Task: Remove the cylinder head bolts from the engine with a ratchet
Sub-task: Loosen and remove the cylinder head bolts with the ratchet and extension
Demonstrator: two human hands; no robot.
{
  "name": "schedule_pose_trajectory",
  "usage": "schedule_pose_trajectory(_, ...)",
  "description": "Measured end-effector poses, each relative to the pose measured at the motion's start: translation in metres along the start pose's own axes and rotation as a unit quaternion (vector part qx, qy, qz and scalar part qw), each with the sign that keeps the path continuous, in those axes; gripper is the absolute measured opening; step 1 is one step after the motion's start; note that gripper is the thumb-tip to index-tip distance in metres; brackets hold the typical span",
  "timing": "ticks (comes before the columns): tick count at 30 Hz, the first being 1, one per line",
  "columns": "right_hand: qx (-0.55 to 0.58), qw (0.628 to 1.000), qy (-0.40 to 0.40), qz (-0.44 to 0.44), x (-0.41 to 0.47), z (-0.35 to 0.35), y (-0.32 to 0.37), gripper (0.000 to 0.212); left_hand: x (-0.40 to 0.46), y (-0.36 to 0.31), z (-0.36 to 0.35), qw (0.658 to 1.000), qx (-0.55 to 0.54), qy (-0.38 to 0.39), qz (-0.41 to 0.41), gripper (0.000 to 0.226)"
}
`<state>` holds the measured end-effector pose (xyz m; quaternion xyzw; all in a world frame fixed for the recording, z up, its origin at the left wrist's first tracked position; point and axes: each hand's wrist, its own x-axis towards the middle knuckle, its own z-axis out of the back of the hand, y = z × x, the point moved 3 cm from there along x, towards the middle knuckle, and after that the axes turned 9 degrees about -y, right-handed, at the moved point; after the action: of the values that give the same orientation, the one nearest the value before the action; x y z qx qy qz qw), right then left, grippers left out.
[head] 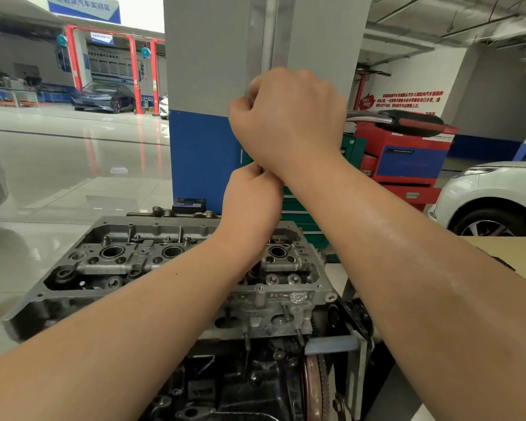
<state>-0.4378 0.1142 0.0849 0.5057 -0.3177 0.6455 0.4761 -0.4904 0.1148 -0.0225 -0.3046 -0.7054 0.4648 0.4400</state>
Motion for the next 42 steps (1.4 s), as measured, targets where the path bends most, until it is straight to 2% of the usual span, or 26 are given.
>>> schedule_pose_trajectory(5, 0.074, 0.997, 0.01, -0.002, -0.001, 0.001, -0.003, 0.034, 0.0, -0.001, 0.0, 0.999, -0.021, 0.049, -0.002, 0.012)
schedule_pose_trajectory(10, 0.3, 0.952, 0.056, -0.035, 0.002, 0.0, -0.01, 0.032, -0.001, -0.004, -0.002, 0.992, -0.054, 0.115, 0.022, 0.022)
schedule_pose_trajectory(21, 0.285, 0.957, 0.028, -0.04, 0.0, -0.008, -0.014, 0.03, 0.003, 0.001, -0.002, 0.989, -0.068, 0.131, 0.02, 0.03)
schedule_pose_trajectory(32, 0.298, 0.954, 0.031, -0.025, 0.0, -0.008, -0.012, 0.033, 0.005, 0.004, -0.001, 0.984, -0.09, 0.149, 0.025, 0.027)
schedule_pose_trajectory(34, 0.377, 0.921, 0.086, -0.036, 0.003, -0.009, -0.012, 0.033, 0.007, 0.005, 0.001, 0.978, -0.102, 0.176, 0.036, 0.032)
schedule_pose_trajectory(36, 0.487, 0.857, 0.155, -0.067, 0.006, -0.01, -0.012, 0.035, 0.009, 0.004, 0.003, 0.967, -0.11, 0.223, 0.052, 0.042)
schedule_pose_trajectory(38, 0.536, 0.816, 0.195, -0.092, 0.01, -0.011, -0.009, 0.04, 0.01, 0.004, 0.006, 0.957, -0.119, 0.257, 0.064, 0.045)
schedule_pose_trajectory(40, 0.545, 0.807, 0.204, -0.096, 0.011, -0.013, -0.005, 0.042, 0.01, 0.005, 0.009, 0.956, -0.127, 0.258, 0.064, 0.046)
schedule_pose_trajectory(42, 0.518, 0.832, 0.178, -0.09, 0.009, -0.014, -0.002, 0.04, 0.007, 0.005, 0.012, 0.967, -0.12, 0.219, 0.048, 0.044)
